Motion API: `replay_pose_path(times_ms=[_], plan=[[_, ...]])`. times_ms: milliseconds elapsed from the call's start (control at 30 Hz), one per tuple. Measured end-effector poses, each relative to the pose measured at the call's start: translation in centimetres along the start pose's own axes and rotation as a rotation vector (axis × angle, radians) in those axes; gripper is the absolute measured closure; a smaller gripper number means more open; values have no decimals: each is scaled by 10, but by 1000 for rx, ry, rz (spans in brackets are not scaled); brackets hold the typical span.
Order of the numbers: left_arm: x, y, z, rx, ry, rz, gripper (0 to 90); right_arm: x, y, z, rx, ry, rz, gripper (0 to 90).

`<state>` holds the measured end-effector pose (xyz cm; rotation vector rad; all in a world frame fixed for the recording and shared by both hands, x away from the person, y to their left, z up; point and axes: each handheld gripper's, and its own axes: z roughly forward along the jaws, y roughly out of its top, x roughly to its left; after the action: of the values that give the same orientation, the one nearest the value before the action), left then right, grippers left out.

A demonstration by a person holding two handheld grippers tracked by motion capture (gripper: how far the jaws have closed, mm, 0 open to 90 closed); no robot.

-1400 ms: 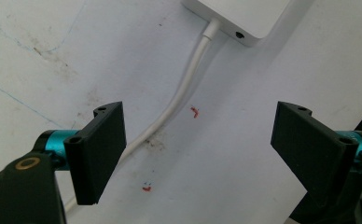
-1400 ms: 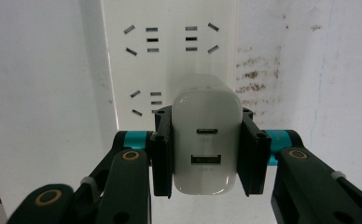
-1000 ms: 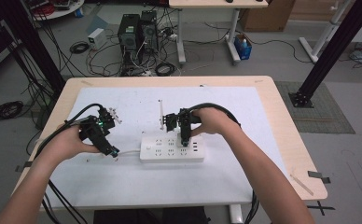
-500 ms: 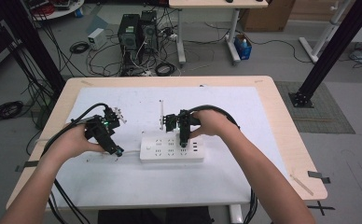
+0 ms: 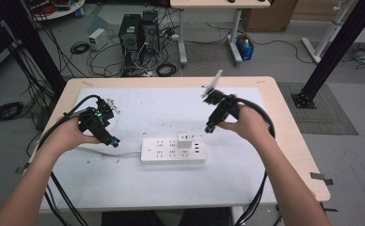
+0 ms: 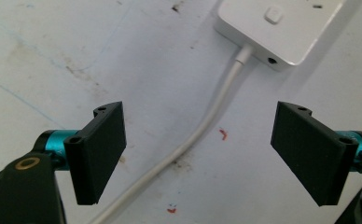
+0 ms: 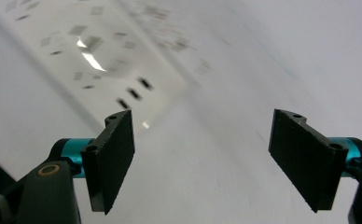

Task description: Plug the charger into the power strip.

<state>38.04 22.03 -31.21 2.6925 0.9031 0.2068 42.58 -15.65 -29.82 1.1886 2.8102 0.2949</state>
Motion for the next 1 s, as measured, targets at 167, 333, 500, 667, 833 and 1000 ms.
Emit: replay_pose_path(times_ms=[167, 333, 500, 667, 833, 1000], plan=[[12, 4, 1, 4, 21, -49, 181, -35, -37, -23, -31, 3, 308, 221], [16, 8, -1, 17, 33, -53, 181, -58, -65, -33, -33, -17, 421, 221], [18, 11, -4, 46, 41, -30, 181, -62, -73, -33, -38, -14, 432, 220], [15, 13, -8, 29, 48, -39, 181, -62, -75, -35, -48, -12, 423, 220], [14, 13, -10, 31, 53, -41, 181, -61, -73, -36, -48, -20, 416, 220], [13, 14, -10, 41, 53, -30, 181, -61, -73, -35, -45, -25, 407, 219]])
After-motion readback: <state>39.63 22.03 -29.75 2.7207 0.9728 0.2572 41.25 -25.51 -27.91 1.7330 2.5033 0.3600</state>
